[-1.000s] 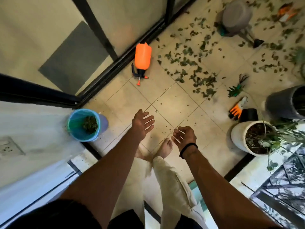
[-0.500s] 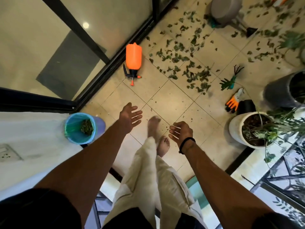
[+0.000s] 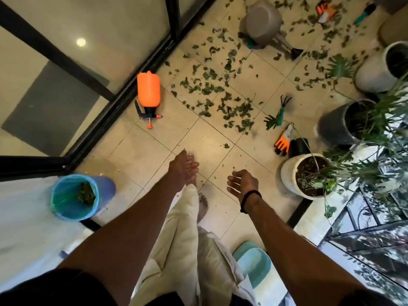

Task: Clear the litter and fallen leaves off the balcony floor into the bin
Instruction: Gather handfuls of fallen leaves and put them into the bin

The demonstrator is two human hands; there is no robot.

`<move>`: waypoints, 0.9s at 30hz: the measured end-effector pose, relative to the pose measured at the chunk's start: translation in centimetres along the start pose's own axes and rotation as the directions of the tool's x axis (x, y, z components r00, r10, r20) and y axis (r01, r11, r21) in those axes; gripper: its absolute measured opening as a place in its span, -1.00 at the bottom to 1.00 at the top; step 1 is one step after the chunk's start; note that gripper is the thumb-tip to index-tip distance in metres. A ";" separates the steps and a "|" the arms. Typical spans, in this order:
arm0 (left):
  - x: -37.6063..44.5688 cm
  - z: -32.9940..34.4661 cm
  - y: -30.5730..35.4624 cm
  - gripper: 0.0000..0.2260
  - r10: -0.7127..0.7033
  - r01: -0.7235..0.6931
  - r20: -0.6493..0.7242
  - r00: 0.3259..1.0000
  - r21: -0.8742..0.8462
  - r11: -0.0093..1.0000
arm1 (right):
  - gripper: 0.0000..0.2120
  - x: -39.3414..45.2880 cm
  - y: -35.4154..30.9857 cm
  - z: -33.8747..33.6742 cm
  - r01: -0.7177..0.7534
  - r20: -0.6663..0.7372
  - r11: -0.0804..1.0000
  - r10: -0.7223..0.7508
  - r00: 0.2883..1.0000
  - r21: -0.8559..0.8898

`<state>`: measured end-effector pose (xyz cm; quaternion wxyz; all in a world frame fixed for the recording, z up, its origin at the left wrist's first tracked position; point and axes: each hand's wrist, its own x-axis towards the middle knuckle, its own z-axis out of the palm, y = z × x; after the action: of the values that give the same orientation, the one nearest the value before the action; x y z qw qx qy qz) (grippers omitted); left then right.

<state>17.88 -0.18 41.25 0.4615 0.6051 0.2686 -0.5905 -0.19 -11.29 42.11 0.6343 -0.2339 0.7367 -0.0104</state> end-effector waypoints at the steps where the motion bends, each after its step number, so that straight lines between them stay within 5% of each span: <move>1: 0.5 0.6 0.4 -0.61 -0.008 0.007 0.025 1.000 0.011 1.000 | -0.82 0.5 -0.3 0.2 -0.005 -0.008 1.000 0.005 1.000 -0.009; 8: 4.3 3.2 3.5 -0.54 -0.048 0.044 0.083 0.995 0.048 0.998 | -0.78 3.7 -4.7 2.8 -0.020 -0.003 0.999 0.020 1.000 -0.031; 19: 14.9 9.8 6.6 -0.67 -0.106 0.098 0.028 0.994 0.205 0.974 | -0.79 15.0 -12.9 4.4 -0.074 -0.048 0.997 0.074 0.996 0.019; 27: 30.6 16.6 4.9 -0.79 -0.117 0.104 0.019 0.993 0.334 0.937 | -0.82 33.9 -11.4 6.9 -0.057 -0.045 0.994 0.053 0.998 -0.091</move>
<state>19.29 -23.54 15.04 0.3239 0.6467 0.1899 -0.6640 7.13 -31.61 12.77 0.6073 -0.2422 0.7558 0.0363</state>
